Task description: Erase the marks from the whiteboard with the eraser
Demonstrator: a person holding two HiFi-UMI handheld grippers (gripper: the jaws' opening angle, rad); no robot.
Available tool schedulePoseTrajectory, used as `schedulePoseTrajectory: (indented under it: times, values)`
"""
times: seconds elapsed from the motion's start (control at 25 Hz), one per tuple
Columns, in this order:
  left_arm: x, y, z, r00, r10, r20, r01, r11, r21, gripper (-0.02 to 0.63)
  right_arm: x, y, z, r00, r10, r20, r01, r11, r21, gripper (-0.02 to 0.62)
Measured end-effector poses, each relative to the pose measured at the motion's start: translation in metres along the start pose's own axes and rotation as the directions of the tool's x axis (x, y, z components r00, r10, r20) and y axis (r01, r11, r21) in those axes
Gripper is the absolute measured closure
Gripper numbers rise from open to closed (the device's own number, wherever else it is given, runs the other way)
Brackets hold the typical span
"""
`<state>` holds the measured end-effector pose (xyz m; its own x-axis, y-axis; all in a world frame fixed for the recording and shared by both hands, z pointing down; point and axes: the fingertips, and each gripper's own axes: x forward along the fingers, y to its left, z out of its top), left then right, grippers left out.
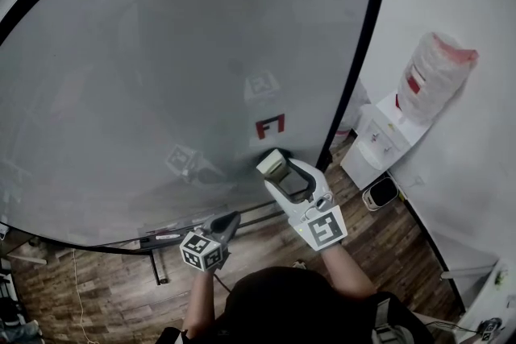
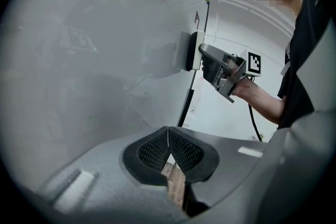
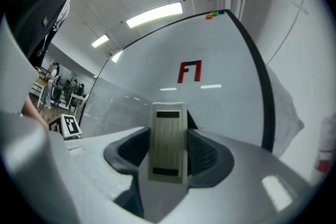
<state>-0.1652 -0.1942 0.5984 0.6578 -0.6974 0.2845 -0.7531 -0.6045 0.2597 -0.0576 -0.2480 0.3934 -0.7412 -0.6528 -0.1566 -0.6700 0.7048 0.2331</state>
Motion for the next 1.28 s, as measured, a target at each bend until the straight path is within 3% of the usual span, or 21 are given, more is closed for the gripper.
schedulePoseTrajectory:
  times: [0.32,0.6,1.04,1.28]
  values:
    - [0.022,-0.018,0.004,0.998,-0.062,-0.013,0.062,0.998,0.012,0.592,-0.034,-0.057,-0.02,0.986,-0.155,-0.063,0.153,0.987,-0.044,0.368]
    - [0.017,-0.023,0.001,0.996,-0.082,-0.032,0.082,0.997,-0.007,0.592,-0.032,-0.056,-0.019,0.981,-0.185,-0.057,0.182,0.982,-0.05,0.37]
    - [-0.029,0.003,-0.011,1.0,-0.011,0.005,0.011,1.0,-0.001,0.592,0.006,0.013,0.001,0.995,-0.086,-0.043,0.081,0.991,-0.106,0.37]
    - [-0.068,0.019,-0.019,0.998,0.054,0.034,-0.052,0.998,-0.039,0.592,0.028,0.056,0.006,0.999,-0.003,-0.04,-0.001,0.994,-0.112,0.37]
